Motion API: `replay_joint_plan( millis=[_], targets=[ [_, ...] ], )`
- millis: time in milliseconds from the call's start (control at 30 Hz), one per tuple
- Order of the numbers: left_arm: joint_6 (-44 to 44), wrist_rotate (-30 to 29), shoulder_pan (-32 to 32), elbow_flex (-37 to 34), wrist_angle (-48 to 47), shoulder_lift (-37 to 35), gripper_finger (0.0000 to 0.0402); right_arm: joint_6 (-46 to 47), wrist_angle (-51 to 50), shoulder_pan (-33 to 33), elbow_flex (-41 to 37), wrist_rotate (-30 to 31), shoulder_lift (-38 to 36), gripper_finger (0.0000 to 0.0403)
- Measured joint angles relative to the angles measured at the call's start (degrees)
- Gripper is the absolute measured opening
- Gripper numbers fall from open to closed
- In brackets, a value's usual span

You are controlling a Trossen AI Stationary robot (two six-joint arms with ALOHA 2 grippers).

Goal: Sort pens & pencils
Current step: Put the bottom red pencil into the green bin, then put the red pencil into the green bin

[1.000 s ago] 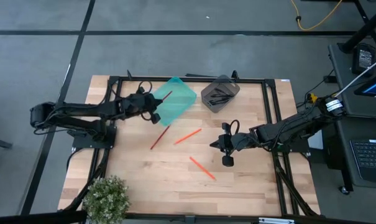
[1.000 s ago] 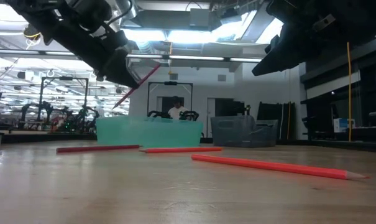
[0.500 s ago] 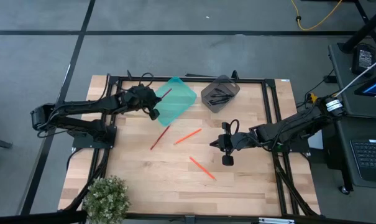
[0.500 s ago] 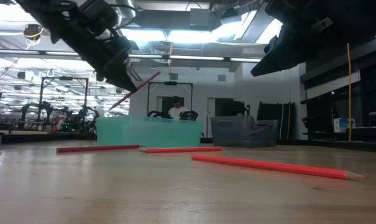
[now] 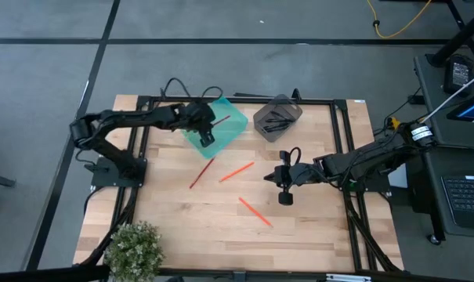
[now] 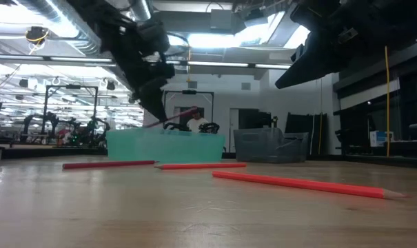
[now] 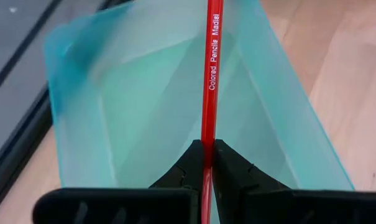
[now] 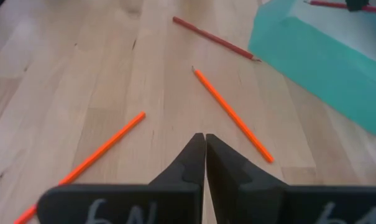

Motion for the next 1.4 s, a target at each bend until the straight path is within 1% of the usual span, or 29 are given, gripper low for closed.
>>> replay_joint_plan(
  millis=[267,433,767,1133,1400],
  targets=[
    [2.0,0.2,1.7,6.8,-9.3,8.8,0.0014,-0.1,-0.2,0.0,0.0,-0.5,0.0,0.0016],
    [4.0,0.2,1.6,8.6,-10.2,11.3,0.0014,-0.2,-0.2,0.0,0.0,-0.5,0.0,0.0016],
    [4.5,0.2,1.6,8.7,-13.4,11.7,0.0014,-0.2,-0.3,0.0,0.0,-0.5,0.0,0.0017],
    [4.5,0.2,1.5,8.7,-12.9,11.7,0.0048,0.1,-0.5,0.0,0.0,-0.5,0.0,0.0017],
    [5.9,0.2,0.2,8.7,-13.6,11.5,0.0049,1.4,-2.3,0.0,0.0,-0.5,0.0,0.0017]
  ],
)
